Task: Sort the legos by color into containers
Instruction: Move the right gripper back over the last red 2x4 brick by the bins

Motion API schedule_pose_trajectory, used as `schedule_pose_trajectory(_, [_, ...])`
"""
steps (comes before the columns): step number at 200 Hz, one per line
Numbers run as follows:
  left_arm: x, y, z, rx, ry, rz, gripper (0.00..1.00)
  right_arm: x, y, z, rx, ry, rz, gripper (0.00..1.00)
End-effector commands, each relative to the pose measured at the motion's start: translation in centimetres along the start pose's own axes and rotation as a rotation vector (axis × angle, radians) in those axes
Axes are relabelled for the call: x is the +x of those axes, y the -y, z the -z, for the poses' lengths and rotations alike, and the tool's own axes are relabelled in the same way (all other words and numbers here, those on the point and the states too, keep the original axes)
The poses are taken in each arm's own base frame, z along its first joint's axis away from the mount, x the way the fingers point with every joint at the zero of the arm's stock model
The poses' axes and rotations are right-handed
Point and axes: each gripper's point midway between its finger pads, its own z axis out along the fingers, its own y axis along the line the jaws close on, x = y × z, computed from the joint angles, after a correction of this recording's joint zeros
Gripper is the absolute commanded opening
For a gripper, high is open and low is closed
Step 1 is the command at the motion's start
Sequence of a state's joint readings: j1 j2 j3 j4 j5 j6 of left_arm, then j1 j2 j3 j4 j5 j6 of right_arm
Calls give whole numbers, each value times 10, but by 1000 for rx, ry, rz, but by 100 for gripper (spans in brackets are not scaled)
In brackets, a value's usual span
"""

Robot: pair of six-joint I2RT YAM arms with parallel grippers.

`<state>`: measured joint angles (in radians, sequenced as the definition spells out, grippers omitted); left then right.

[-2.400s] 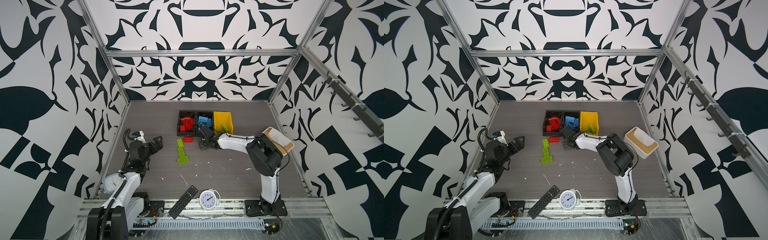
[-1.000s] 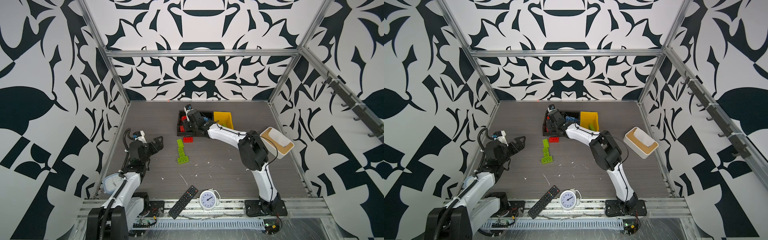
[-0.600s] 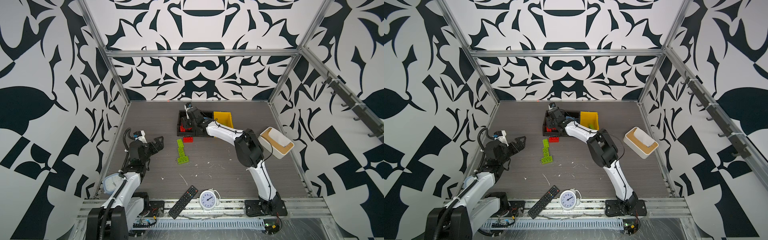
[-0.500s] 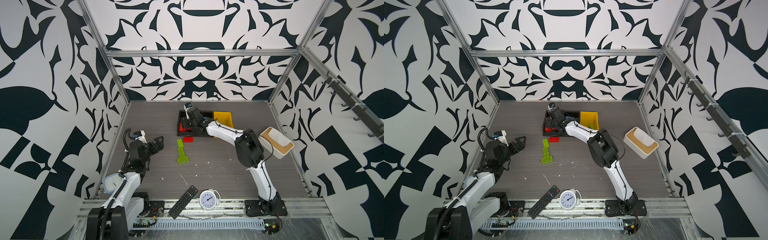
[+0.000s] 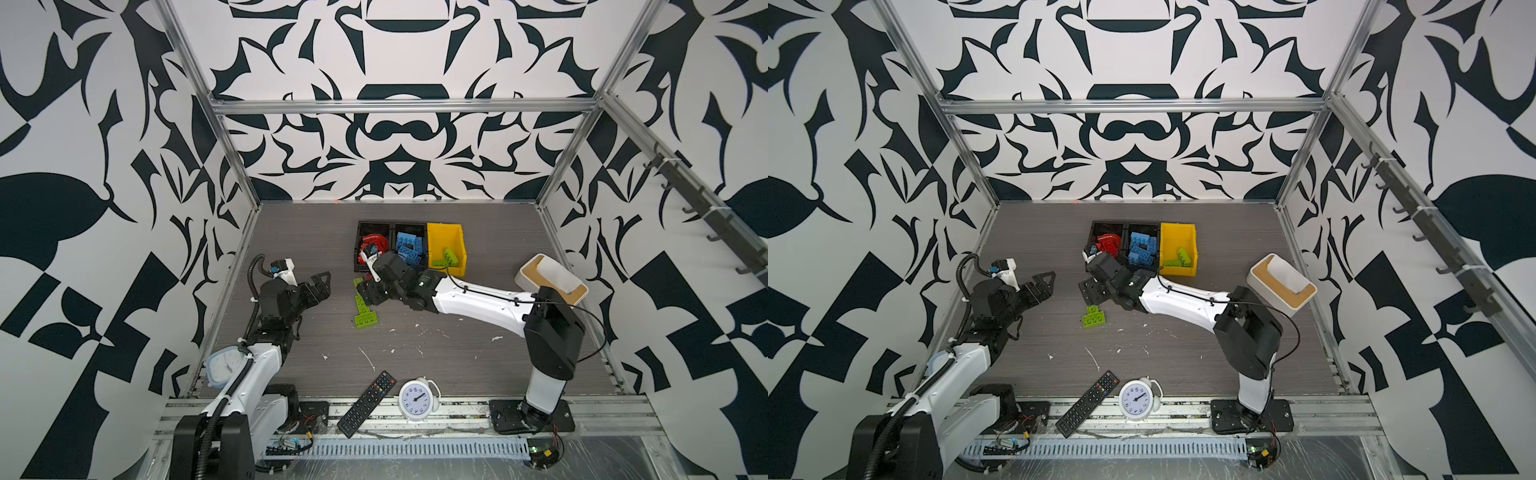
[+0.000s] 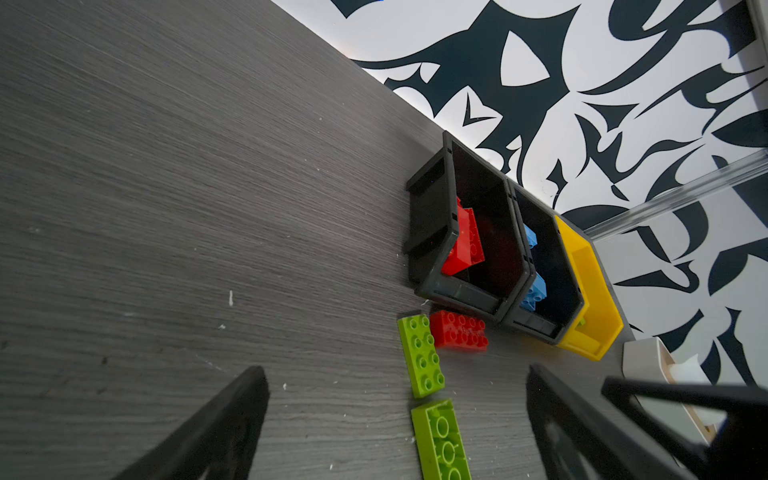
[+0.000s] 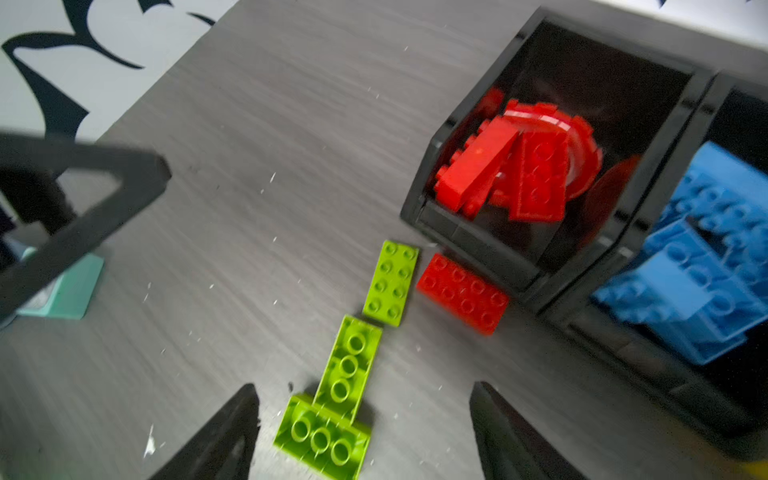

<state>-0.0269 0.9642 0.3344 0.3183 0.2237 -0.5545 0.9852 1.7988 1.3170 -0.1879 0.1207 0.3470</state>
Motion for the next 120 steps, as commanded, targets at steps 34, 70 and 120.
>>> schedule_pose_trajectory(34, [-9, 9, -4, 33, 11, -11, 100, 26, 30, -8, 122, -42, -66, 86])
schedule_pose_trajectory(70, [-10, 9, -2, 30, 18, -13, 99, 21, 53, -31, 186, -9, -110, 88])
schedule_pose_trajectory(120, [-10, 8, 0, 21, 28, -15, 99, 8, 64, -61, 192, 50, -151, 85])
